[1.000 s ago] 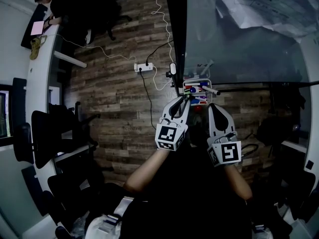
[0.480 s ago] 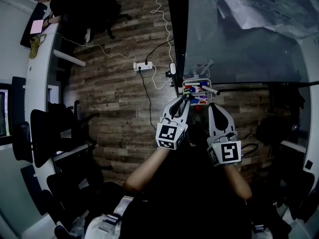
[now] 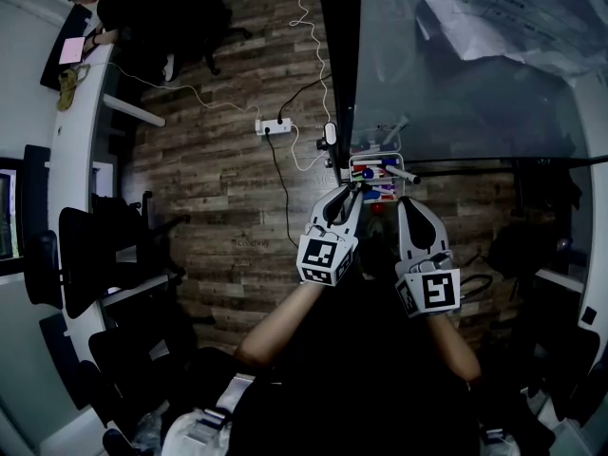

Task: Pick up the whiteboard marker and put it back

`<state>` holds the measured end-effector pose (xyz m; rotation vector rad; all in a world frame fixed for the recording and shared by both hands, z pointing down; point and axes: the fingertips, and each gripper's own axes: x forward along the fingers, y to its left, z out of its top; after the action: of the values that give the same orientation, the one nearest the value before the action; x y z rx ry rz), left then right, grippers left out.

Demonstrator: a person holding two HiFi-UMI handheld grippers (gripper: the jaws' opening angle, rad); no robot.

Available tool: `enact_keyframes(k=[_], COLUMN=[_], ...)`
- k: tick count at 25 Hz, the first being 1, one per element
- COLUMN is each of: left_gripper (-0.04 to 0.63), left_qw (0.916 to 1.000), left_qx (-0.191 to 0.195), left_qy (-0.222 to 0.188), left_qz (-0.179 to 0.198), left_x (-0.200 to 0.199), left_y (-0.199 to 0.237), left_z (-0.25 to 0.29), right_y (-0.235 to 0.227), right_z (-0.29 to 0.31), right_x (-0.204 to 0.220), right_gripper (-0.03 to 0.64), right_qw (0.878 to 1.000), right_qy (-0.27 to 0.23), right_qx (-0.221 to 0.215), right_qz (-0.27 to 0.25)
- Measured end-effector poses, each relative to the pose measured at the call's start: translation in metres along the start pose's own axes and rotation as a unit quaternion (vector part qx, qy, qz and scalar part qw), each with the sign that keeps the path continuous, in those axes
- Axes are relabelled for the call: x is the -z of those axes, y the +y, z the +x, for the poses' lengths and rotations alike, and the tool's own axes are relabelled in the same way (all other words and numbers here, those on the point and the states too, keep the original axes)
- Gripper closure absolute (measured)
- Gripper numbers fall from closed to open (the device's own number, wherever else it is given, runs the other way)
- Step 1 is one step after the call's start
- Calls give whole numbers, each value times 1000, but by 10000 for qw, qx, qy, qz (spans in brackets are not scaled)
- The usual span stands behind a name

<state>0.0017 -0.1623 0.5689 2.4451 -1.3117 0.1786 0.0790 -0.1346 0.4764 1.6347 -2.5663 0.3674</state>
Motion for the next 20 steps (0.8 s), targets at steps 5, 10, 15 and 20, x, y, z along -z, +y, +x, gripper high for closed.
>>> enact_keyframes(k=[5,10,15,20], left_gripper=[522,517,500,500], left_qw=[10000,9999,9999,9999], left_qx=[-12,16,-16,-16], left_qy=[77,128,163,129], left_qz=[15,21,4,-30], left_x=[2,5,6,5], left_y=[0,-1,0,0], left_z=[-1,-1,-3,-6], right_y=[0,0,2,4], right_z=[-3,-5,-7,-8], right_x=[-1,0,-1,-1], right_gripper=[603,603,603,603], right_qw=[10000,10000,10000,10000], right_qy=[-10,5,-46,-51], right_qx=[6,6,-30,-20], right_qz=[-11,-7,-52,-50])
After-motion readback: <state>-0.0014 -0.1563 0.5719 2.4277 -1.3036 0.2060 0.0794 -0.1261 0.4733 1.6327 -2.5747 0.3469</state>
